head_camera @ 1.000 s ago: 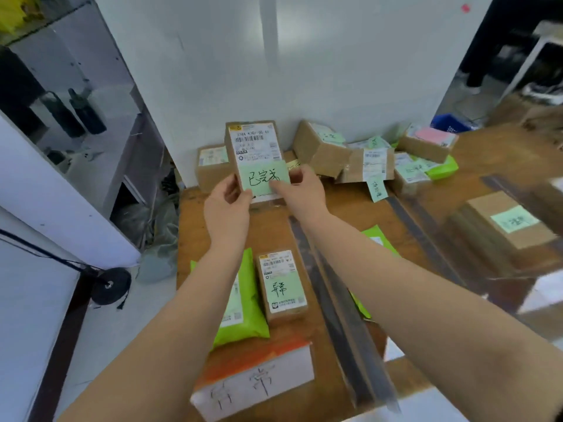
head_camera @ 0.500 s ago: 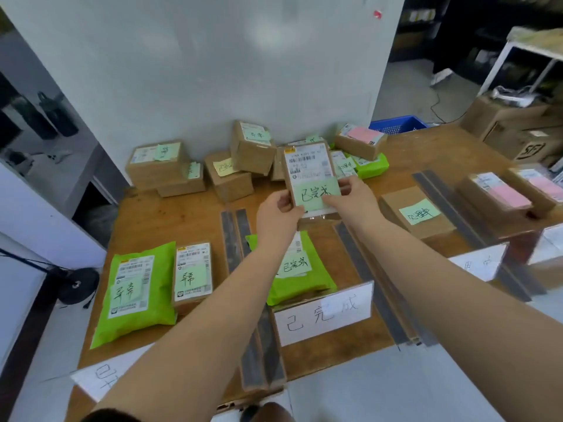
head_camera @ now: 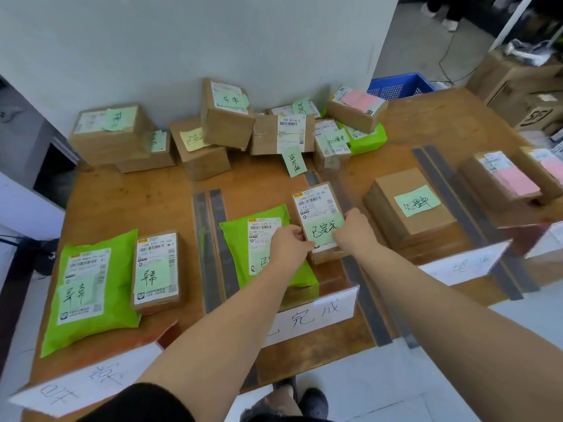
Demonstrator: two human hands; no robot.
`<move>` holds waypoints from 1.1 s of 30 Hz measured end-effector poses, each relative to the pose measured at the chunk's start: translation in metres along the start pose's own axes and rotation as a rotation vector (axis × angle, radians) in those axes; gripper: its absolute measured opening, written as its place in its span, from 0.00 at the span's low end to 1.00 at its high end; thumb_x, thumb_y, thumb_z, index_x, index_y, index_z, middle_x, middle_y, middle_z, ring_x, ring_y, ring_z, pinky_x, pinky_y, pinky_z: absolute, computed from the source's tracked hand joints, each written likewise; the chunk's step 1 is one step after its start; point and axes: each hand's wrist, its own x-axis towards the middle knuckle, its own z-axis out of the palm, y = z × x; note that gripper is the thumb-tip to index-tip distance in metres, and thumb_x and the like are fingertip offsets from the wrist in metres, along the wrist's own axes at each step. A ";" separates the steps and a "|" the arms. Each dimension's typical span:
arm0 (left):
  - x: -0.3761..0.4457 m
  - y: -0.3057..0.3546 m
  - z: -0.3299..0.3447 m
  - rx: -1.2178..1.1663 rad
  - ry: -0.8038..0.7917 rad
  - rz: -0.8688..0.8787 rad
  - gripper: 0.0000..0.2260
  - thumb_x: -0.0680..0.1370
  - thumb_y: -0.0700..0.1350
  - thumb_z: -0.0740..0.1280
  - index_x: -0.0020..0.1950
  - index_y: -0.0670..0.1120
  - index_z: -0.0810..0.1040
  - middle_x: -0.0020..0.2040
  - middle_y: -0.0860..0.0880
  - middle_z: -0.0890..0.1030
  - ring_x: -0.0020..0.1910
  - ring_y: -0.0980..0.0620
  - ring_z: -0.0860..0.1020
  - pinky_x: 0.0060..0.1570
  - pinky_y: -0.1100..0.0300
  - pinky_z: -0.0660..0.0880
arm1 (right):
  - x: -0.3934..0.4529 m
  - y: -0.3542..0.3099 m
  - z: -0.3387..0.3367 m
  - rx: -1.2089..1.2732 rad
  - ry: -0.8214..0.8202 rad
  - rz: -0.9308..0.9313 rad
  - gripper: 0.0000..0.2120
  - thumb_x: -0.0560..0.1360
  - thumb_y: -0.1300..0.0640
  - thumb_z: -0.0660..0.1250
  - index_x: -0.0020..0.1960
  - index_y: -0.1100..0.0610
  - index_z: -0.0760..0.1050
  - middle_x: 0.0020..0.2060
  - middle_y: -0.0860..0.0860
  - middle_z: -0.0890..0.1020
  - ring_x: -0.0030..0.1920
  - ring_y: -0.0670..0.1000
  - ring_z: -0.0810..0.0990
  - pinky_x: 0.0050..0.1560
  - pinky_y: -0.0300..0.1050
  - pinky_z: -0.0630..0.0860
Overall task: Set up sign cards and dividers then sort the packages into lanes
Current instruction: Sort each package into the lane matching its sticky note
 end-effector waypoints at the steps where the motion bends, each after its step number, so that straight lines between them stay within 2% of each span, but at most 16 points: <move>1: 0.003 -0.003 0.001 0.017 0.004 -0.012 0.18 0.71 0.36 0.72 0.60 0.36 0.76 0.55 0.42 0.81 0.53 0.44 0.80 0.52 0.55 0.76 | 0.003 0.002 0.004 -0.015 -0.018 0.007 0.18 0.74 0.64 0.63 0.62 0.65 0.64 0.63 0.62 0.72 0.62 0.61 0.73 0.55 0.50 0.73; 5: 0.014 -0.014 0.005 0.067 0.007 -0.063 0.19 0.70 0.38 0.74 0.60 0.37 0.77 0.54 0.42 0.82 0.53 0.46 0.80 0.55 0.57 0.76 | 0.012 0.016 0.016 -0.055 -0.090 0.042 0.17 0.75 0.63 0.64 0.62 0.65 0.65 0.61 0.61 0.75 0.61 0.59 0.76 0.45 0.44 0.70; 10: 0.019 -0.021 0.012 0.125 -0.015 -0.095 0.13 0.70 0.38 0.74 0.53 0.36 0.79 0.51 0.40 0.83 0.50 0.43 0.81 0.53 0.51 0.78 | 0.017 0.025 0.023 -0.060 -0.109 0.057 0.17 0.75 0.63 0.65 0.62 0.64 0.66 0.61 0.61 0.76 0.60 0.59 0.76 0.48 0.46 0.72; 14: 0.018 -0.017 0.009 0.182 -0.001 -0.055 0.17 0.71 0.40 0.73 0.58 0.37 0.77 0.53 0.42 0.82 0.50 0.45 0.80 0.53 0.57 0.75 | 0.011 0.019 0.023 -0.043 -0.096 0.022 0.19 0.74 0.63 0.66 0.62 0.63 0.65 0.62 0.60 0.73 0.61 0.60 0.75 0.53 0.48 0.76; 16: 0.014 -0.009 0.000 0.247 0.036 0.008 0.19 0.74 0.43 0.70 0.63 0.40 0.74 0.55 0.42 0.80 0.54 0.45 0.78 0.50 0.59 0.71 | 0.002 0.010 0.020 -0.068 -0.033 -0.079 0.22 0.74 0.63 0.66 0.65 0.62 0.63 0.64 0.59 0.69 0.64 0.60 0.71 0.59 0.53 0.75; 18: 0.009 0.000 -0.018 0.283 0.091 0.077 0.19 0.75 0.44 0.68 0.65 0.42 0.72 0.60 0.43 0.77 0.57 0.45 0.76 0.50 0.59 0.71 | -0.009 -0.006 0.015 -0.146 0.031 -0.238 0.24 0.75 0.61 0.65 0.69 0.59 0.62 0.66 0.57 0.66 0.67 0.59 0.65 0.63 0.53 0.70; 22: -0.007 0.018 -0.083 0.495 0.252 0.175 0.23 0.77 0.49 0.65 0.70 0.45 0.67 0.67 0.46 0.72 0.65 0.46 0.71 0.60 0.53 0.70 | -0.030 -0.064 0.009 -0.260 0.029 -0.573 0.23 0.76 0.58 0.63 0.68 0.59 0.63 0.65 0.57 0.68 0.65 0.58 0.67 0.61 0.50 0.68; 28: -0.051 0.019 -0.190 0.885 0.513 0.106 0.20 0.78 0.53 0.61 0.67 0.45 0.68 0.64 0.44 0.72 0.63 0.42 0.71 0.57 0.49 0.71 | -0.073 -0.158 0.020 -0.407 0.000 -0.905 0.24 0.76 0.55 0.62 0.70 0.57 0.62 0.66 0.55 0.68 0.65 0.58 0.67 0.58 0.51 0.70; 33: -0.061 0.007 -0.255 1.081 0.584 0.074 0.19 0.78 0.53 0.61 0.65 0.45 0.68 0.64 0.44 0.72 0.63 0.41 0.70 0.56 0.49 0.69 | -0.097 -0.220 0.044 -0.548 0.018 -1.021 0.25 0.76 0.52 0.63 0.71 0.58 0.61 0.67 0.56 0.68 0.67 0.59 0.66 0.61 0.52 0.69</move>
